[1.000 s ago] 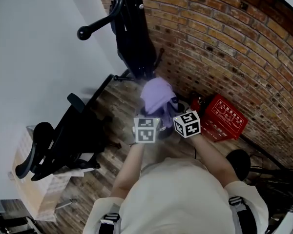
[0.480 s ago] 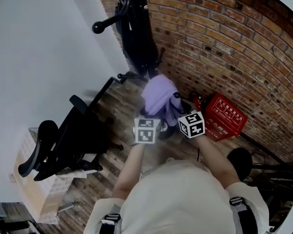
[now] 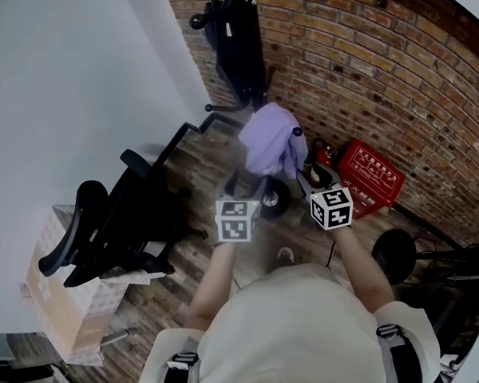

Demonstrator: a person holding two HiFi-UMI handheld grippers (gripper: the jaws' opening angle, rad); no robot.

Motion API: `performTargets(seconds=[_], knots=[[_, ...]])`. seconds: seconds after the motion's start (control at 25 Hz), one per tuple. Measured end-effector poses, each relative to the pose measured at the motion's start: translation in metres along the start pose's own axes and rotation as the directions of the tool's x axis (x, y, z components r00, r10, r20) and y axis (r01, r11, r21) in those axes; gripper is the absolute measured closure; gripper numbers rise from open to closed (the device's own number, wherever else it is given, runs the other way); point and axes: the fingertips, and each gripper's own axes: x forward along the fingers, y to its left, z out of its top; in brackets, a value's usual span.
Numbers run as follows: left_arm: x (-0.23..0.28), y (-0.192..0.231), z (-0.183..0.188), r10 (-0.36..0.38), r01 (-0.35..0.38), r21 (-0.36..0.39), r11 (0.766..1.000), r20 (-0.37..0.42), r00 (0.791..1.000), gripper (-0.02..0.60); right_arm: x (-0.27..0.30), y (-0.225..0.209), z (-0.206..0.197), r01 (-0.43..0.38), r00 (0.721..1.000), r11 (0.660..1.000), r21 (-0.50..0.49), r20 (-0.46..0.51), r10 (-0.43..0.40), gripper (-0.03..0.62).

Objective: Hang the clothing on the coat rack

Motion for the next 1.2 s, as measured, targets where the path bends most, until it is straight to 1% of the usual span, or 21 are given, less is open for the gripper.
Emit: performTargets(seconds=[0.16,0.2,0.28,0.32,0.44,0.56,0.64,0.76,0.92,1.08,1.2], knots=[[-0.036,0.006,-0.008,0.016,-0.015,-0.04,0.999,0.036,0.999,0.295,-0.029,0.026,0.002,0.014,0.999,1.0,0.015,0.032,-0.015,0.419],[-0.046,0.007,-0.012,0.023,-0.021,-0.052,0.998,0.041,0.999,0.311,-0.037,0.033,0.001,0.015,0.999,1.0,0.018,0.037,-0.016,0.423],[-0.066,0.011,-0.017,0.042,-0.038,-0.07,0.997,0.055,0.998,0.399,-0.052,0.049,-0.001,0.009,0.999,1.0,0.024,0.05,-0.01,0.434],[-0.076,0.012,-0.019,0.049,-0.044,-0.078,0.996,0.065,0.997,0.427,-0.06,0.057,-0.002,0.005,0.998,1.0,0.025,0.057,-0.006,0.445],[-0.103,0.01,-0.025,0.05,-0.041,-0.099,0.994,0.091,0.995,0.496,-0.082,0.079,-0.003,0.004,0.997,1.0,0.024,0.071,-0.006,0.478],[-0.13,0.004,-0.034,0.039,-0.026,-0.119,0.993,0.108,0.993,0.534,-0.104,0.1,-0.006,0.011,0.997,1.0,0.019,0.078,-0.012,0.52],[-0.148,0.0,-0.043,0.04,-0.025,-0.128,0.991,0.114,0.993,0.546,-0.12,0.113,-0.007,0.013,0.996,1.0,0.018,0.093,-0.015,0.553],[-0.176,-0.008,-0.053,0.048,-0.033,-0.116,0.993,0.132,0.99,0.558,-0.145,0.133,-0.005,0.006,0.993,1.0,0.02,0.118,-0.009,0.571],[-0.214,-0.019,-0.066,0.062,-0.047,-0.103,0.994,0.151,0.986,0.568,-0.177,0.157,-0.003,-0.011,0.988,1.0,0.007,0.152,0.01,0.579],[-0.244,-0.029,-0.074,0.073,-0.058,-0.095,0.994,0.165,0.984,0.575,-0.203,0.174,0.0,-0.024,0.982,0.999,0.023,0.188,0.02,0.586],[-0.263,-0.036,-0.077,0.073,-0.057,-0.093,0.994,0.175,0.982,0.575,-0.219,0.185,-0.001,-0.022,0.98,1.0,0.001,0.2,0.022,0.588]])
